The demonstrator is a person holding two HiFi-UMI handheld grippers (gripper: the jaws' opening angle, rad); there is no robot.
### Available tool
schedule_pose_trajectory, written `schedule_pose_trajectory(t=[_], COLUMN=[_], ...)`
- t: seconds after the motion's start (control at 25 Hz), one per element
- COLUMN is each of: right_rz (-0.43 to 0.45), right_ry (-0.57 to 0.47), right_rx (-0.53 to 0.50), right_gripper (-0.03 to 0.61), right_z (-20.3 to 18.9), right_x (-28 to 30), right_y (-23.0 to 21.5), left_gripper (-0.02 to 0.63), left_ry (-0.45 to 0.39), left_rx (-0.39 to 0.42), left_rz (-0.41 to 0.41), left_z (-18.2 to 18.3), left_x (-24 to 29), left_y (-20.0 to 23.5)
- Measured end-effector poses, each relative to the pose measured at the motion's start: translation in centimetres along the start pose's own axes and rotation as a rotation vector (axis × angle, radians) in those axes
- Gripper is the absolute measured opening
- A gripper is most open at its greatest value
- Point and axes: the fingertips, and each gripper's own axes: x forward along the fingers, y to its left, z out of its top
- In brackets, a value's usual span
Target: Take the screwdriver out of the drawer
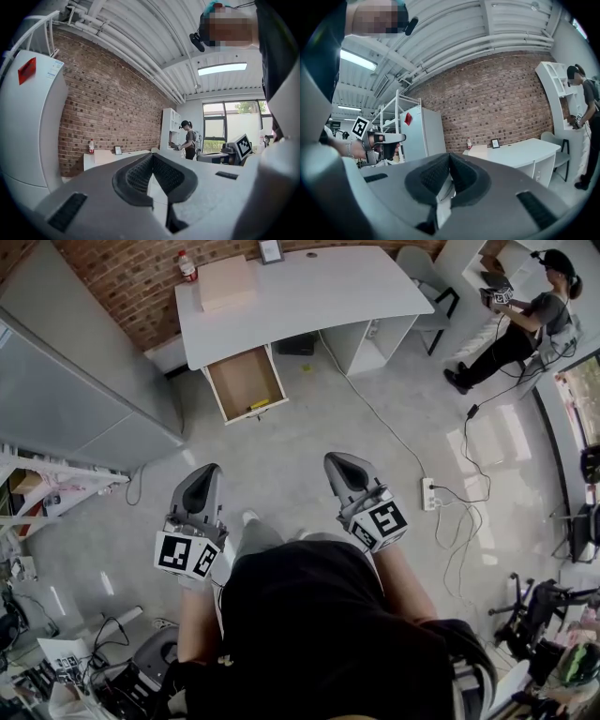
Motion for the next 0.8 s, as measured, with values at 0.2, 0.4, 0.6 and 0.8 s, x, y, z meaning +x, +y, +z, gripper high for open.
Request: schedule_pose_trajectory(t=[0.2,0.4,0.6,0.8], right_rz=[-0.055,-0.113,-0.155,-0.198], right_ry=[0.017,0.025,0.032,0.052], right_rx=[-0.006,-0.012,0.019,0.009], right_gripper=[0.009,0.009,0.009,0.009], right_z=[-0.7,-0.6,0.1,1.0], right_x=[3.0,8.2,14.2,19.2], right_y=[-2.4,-4.7,-6.5,-8.0], left_gripper=[0.002,0.002,0.002,0.002], left_ry=[0.033,0.034,0.057,0.080], left_rx=[-0.014,-0.020,-0.036,-0.076], left_rz=[-0.041,-0.106,-0.160,-0.199], left_z=[-1.4,-1.5,-1.5,-1.5], left_x=[4.0,8.7,13.1,16.6], left_y=[3.1,8.0,13.6,18.3])
